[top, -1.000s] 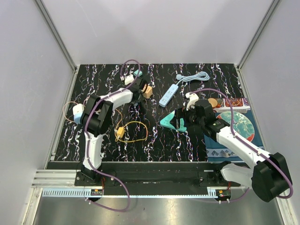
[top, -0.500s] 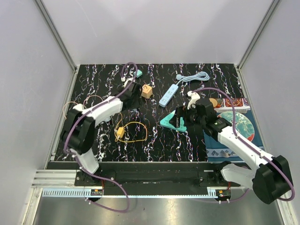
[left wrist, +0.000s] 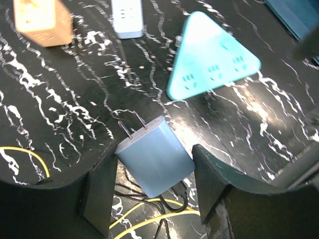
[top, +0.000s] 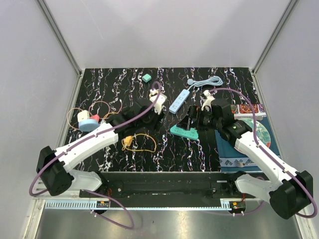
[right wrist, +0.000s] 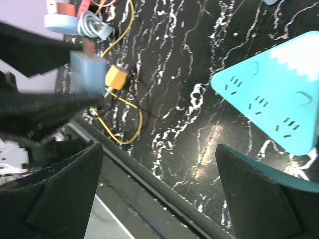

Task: Insert the plug
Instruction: Pick up the plug from the center of the board.

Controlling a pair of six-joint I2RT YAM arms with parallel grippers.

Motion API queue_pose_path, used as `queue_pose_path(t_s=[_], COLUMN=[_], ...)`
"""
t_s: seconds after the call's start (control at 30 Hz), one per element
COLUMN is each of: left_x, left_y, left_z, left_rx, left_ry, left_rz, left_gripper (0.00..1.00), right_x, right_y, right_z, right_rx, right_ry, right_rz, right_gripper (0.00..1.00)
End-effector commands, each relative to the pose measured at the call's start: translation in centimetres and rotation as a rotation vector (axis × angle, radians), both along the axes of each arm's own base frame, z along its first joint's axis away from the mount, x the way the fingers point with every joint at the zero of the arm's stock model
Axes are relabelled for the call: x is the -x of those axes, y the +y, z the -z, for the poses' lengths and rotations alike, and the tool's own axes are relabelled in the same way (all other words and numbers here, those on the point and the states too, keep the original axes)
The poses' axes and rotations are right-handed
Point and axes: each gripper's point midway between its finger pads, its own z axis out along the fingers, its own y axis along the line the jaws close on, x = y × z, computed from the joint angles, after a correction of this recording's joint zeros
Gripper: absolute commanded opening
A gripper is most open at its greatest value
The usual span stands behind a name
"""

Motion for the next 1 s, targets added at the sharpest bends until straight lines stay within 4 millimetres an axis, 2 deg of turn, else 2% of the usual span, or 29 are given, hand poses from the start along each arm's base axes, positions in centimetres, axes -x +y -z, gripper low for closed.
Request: queue_pose_path(t_s=[0.0, 0.17, 0.37, 0.67, 0.97], left_x=[2.7, 5.6, 7.4, 8.0, 8.3], left_y=[-1.5, -3.7, -5.6, -7.7, -8.4], left_z=[-2.3, -3.4, -3.7, -5.3, -5.4], left_rx=[-0.046, -0.061, -0.064, 0.013, 0.043], left_ry=[-0.12, -0.187, -0.232, -0.274, -0.283], left_rz=[0.18, 0.33, 0.436, 0.476, 0.504], left_gripper=[0.1, 0.11, 0.13, 0.14, 0.14], right_x=[1.2, 1.7, 2.2, 2.8, 3.3], right_y=[1.4, 2.5, 3.9, 5.2, 6.5], right_z=[-3.6, -4.3, -5.5, -4.3, -3.7], right_rx=[-0.13, -0.219, -0.327, -0.364, -0.398], right_ry=[0.043, 0.083, 0.097, 0.15, 0.169], right_rz=[-0.021, -0.044, -0.105, -0.176, -0.248], right_gripper=[0.99, 0.96, 0.9, 0.78, 0.63])
